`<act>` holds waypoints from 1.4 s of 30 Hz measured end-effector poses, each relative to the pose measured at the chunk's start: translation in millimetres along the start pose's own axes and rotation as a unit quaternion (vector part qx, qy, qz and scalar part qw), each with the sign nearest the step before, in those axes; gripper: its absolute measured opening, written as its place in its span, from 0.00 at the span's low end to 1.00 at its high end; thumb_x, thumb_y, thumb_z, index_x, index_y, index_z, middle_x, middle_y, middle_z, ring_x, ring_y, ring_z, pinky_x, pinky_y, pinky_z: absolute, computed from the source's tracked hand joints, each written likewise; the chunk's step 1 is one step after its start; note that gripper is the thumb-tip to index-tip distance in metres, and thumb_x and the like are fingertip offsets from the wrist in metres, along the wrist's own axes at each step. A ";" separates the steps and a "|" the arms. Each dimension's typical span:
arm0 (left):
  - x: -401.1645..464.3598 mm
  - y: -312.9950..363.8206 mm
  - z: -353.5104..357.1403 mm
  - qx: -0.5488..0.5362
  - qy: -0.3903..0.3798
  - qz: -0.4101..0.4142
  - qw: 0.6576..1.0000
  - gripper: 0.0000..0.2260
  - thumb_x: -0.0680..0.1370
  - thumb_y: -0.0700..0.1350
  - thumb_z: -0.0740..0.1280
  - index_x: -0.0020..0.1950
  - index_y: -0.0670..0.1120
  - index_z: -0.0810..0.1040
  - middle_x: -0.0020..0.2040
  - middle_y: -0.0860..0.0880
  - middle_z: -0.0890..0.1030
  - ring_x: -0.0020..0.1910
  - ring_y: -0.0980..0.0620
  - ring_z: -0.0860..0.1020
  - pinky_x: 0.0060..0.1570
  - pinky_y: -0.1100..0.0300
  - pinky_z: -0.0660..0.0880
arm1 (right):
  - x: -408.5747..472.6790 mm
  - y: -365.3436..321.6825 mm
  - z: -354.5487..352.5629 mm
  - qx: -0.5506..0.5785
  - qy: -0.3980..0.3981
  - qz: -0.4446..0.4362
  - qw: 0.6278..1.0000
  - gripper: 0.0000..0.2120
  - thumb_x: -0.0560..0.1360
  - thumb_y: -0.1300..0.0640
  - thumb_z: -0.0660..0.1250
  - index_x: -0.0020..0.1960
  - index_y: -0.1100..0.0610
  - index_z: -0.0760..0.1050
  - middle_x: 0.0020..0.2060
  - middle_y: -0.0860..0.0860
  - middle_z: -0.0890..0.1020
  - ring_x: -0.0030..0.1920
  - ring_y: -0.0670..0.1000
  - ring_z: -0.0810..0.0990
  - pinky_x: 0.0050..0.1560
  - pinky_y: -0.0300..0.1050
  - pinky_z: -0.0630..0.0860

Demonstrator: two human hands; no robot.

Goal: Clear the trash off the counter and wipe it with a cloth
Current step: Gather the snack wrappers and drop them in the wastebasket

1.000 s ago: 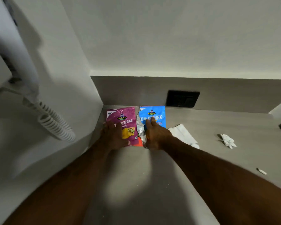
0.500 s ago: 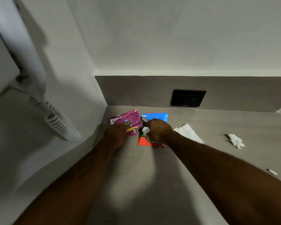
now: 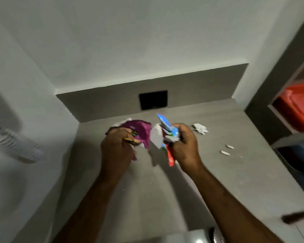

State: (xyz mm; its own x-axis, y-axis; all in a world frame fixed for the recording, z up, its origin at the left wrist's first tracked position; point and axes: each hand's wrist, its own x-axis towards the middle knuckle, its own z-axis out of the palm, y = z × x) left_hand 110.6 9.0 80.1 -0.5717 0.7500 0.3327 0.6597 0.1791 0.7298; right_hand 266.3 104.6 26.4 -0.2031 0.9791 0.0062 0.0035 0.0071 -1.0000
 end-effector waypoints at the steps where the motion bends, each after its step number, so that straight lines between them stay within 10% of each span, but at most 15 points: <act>1: -20.7 19.2 10.1 -0.042 -0.029 -0.022 0.998 0.14 0.67 0.30 0.65 0.30 0.48 0.81 0.41 0.49 0.83 0.43 0.54 0.81 0.47 0.64 0.78 | -14.2 2.0 -27.1 0.022 0.031 0.010 0.999 0.10 0.62 0.63 0.68 0.39 0.50 0.79 0.44 0.65 0.79 0.43 0.65 0.81 0.44 0.65 0.80; 6: -150.1 104.5 105.4 -0.150 -0.292 0.001 0.945 0.17 0.62 0.34 0.60 0.35 0.49 0.86 0.54 0.65 0.83 0.55 0.74 0.77 0.56 0.73 0.72 | -116.7 27.7 -190.0 0.101 0.197 0.040 0.974 0.20 0.62 0.81 0.68 0.29 0.56 0.78 0.41 0.54 0.81 0.33 0.51 0.79 0.32 0.40 0.75; 11: -295.0 133.3 214.7 -0.149 -0.509 -0.019 0.847 0.15 0.65 0.41 0.65 0.48 0.51 0.84 0.61 0.65 0.80 0.60 0.74 0.74 0.57 0.75 0.72 | -219.4 87.8 -330.5 0.060 0.371 0.129 0.918 0.18 0.68 0.81 0.66 0.35 0.59 0.82 0.49 0.63 0.80 0.48 0.62 0.82 0.43 0.52 0.78; 15: -368.5 91.8 308.2 -0.112 -0.667 -0.064 0.733 0.25 0.64 0.44 0.69 0.61 0.53 0.78 0.53 0.74 0.80 0.52 0.66 0.83 0.53 0.70 0.78 | -265.1 195.8 -399.1 0.033 0.391 0.271 0.879 0.17 0.67 0.80 0.64 0.48 0.65 0.82 0.52 0.66 0.82 0.44 0.60 0.80 0.30 0.42 0.75; 20: -410.5 23.4 436.1 -0.016 -0.612 -0.093 0.785 0.12 0.74 0.43 0.74 0.57 0.46 0.84 0.47 0.52 0.87 0.41 0.70 0.82 0.38 0.81 0.72 | -269.3 343.3 -415.1 0.020 0.358 0.355 0.863 0.12 0.68 0.76 0.71 0.48 0.64 0.83 0.51 0.63 0.84 0.51 0.61 0.82 0.54 0.52 0.78; 25: -437.7 -40.2 531.4 0.000 -0.633 -0.279 0.722 0.14 0.81 0.41 0.66 0.66 0.43 0.75 0.51 0.41 0.83 0.33 0.49 0.83 0.24 0.60 0.81 | -242.1 472.4 -413.9 0.023 0.295 0.423 0.857 0.13 0.76 0.68 0.67 0.60 0.60 0.81 0.53 0.60 0.84 0.46 0.56 0.84 0.35 0.38 0.80; 31: -471.9 -111.6 597.8 0.085 -0.605 -0.389 0.689 0.13 0.82 0.42 0.64 0.67 0.47 0.74 0.47 0.46 0.83 0.32 0.53 0.80 0.28 0.58 0.80 | -221.5 576.5 -400.1 -0.169 0.132 0.502 0.838 0.14 0.74 0.62 0.68 0.59 0.56 0.80 0.53 0.56 0.86 0.54 0.57 0.83 0.54 0.44 0.78; 35: -478.1 -132.4 621.0 0.114 -0.616 -0.394 0.672 0.23 0.81 0.39 0.65 0.73 0.50 0.62 0.65 0.44 0.78 0.52 0.43 0.82 0.33 0.51 0.83 | -205.6 614.3 -390.3 -0.159 0.043 0.518 0.839 0.24 0.79 0.57 0.65 0.73 0.59 0.66 0.69 0.58 0.75 0.70 0.57 0.72 0.67 0.46 0.70; 38: -472.6 -124.9 623.6 0.140 -0.640 -0.362 0.663 0.28 0.81 0.38 0.64 0.76 0.50 0.54 0.71 0.44 0.70 0.67 0.36 0.73 0.53 0.36 0.79 | -205.8 615.1 -394.4 -0.094 0.056 0.517 0.849 0.25 0.78 0.63 0.65 0.74 0.63 0.64 0.70 0.62 0.72 0.69 0.61 0.72 0.53 0.41 0.72; 42: -452.9 -94.2 594.5 0.239 -0.635 -0.078 0.730 0.19 0.75 0.40 0.70 0.66 0.40 0.74 0.63 0.39 0.80 0.63 0.39 0.77 0.61 0.50 0.76 | -203.3 567.3 -402.4 -0.094 0.111 0.524 0.839 0.21 0.78 0.60 0.66 0.70 0.61 0.71 0.62 0.62 0.80 0.59 0.59 0.79 0.50 0.40 0.72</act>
State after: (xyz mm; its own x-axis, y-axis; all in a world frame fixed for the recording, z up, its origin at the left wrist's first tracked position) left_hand 597.4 31.0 -494.5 0.0557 0.6274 -0.7767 0.9032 0.2999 0.3070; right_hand 703.6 -8.8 -540.3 0.1949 0.4816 -0.8545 0.2240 -0.8700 -0.4392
